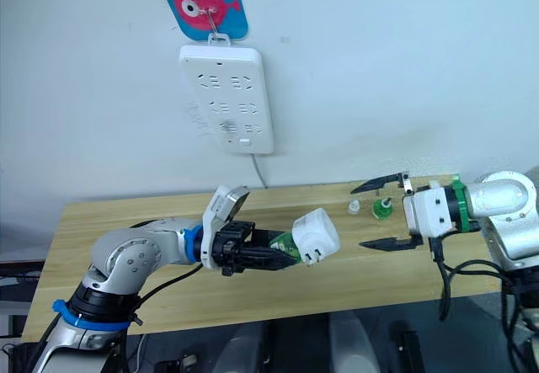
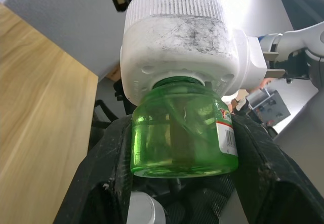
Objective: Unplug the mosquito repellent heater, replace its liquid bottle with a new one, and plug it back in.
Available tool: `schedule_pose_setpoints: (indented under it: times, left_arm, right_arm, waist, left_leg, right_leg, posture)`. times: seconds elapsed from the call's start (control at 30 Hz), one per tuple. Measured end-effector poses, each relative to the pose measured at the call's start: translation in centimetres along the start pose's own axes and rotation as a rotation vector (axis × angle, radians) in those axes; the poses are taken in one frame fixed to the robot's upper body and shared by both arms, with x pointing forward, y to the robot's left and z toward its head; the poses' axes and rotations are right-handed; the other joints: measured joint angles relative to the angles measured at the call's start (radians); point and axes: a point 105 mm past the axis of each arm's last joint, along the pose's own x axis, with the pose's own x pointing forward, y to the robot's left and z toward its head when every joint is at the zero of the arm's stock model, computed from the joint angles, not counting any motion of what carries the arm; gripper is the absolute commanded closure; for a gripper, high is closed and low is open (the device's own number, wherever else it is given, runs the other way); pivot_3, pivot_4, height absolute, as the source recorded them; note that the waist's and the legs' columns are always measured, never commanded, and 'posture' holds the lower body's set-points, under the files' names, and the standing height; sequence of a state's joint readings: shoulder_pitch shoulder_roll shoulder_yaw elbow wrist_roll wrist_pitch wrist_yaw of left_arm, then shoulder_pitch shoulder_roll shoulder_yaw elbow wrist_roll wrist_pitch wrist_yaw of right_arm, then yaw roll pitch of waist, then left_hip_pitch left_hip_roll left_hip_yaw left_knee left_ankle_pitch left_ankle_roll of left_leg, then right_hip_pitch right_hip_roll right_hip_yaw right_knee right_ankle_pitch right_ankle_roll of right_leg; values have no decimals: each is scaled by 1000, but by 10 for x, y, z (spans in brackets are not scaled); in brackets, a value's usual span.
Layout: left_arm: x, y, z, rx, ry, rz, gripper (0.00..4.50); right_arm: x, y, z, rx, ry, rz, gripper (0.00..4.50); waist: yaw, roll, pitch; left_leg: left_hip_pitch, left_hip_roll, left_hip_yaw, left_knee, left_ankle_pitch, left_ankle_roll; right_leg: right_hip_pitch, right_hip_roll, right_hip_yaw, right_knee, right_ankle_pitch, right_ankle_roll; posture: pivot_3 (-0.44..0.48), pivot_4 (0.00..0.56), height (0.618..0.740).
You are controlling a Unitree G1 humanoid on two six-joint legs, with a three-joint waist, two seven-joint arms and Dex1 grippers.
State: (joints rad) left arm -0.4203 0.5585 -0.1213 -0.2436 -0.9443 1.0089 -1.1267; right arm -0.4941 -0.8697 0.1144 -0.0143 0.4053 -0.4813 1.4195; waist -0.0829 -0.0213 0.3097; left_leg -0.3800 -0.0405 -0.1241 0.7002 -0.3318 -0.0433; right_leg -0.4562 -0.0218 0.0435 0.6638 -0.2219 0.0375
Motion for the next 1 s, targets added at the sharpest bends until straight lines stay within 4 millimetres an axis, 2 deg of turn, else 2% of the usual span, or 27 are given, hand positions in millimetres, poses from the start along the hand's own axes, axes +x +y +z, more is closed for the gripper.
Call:
schedule_pose_setpoints:
  times: [0.13, 0.33, 0.5, 0.57, 0.7, 0.97, 1.0]
  left_arm:
    - [1, -3, 5, 15, 17, -22, 2260]
    - [2, -1, 9, 20, 27, -30, 2260]
    - [4, -1, 7, 14, 44, -43, 2260]
    - [4, 0, 6, 18, 48, -35, 2260]
    - [4, 0, 7, 26, 45, -34, 2260]
    - [5, 1, 6, 27, 46, -28, 2260]
    - [6, 1, 6, 28, 46, -27, 1910]
  right_arm:
    - [12, -15, 17, -219, -90, -10, 37]
    - [29, -10, 23, -324, -131, 73, 37]
    - [34, -11, 23, -364, -132, 105, 37]
    - [35, -12, 23, -366, -133, 115, 403]
    - [38, -9, 20, -351, -132, 148, 1499]
    - [37, -8, 19, -343, -126, 157, 1579]
    - [37, -8, 19, -344, -126, 158, 1579]
  waist:
    - [0, 0, 0]
    - [1, 0, 0]
    - [-1, 0, 0]
    - [-1, 0, 0]
    - [0, 0, 0]
    - [0, 0, 0]
    - [0, 0, 0]
  left_leg:
    - [0, 0, -4, 0, 0, 0]
    - [-1, -1, -7, 0, 0, 0]
    - [0, -1, -7, 0, 0, 0]
    - [0, -1, -7, 0, 0, 0]
    - [-1, -1, -7, 0, 0, 0]
    - [0, -1, -7, 0, 0, 0]
    - [-1, -1, -7, 1, 0, 0]
  right_leg:
    - [0, 0, -1, 0, 0, 0]
    - [0, -1, -2, 0, 0, 0]
    - [0, -1, -2, 0, 0, 0]
    - [0, -1, -2, 0, 0, 0]
    - [0, -1, -2, 0, 0, 0]
    - [0, -1, -2, 0, 0, 0]
    - [0, -1, -2, 0, 0, 0]
  posture:
    - [-137, 282, 740]
    - [-138, 284, 740]
    - [-138, 284, 740]
    - [-138, 284, 740]
    - [-135, 287, 740]
    - [-132, 284, 740]
    - [-130, 282, 740]
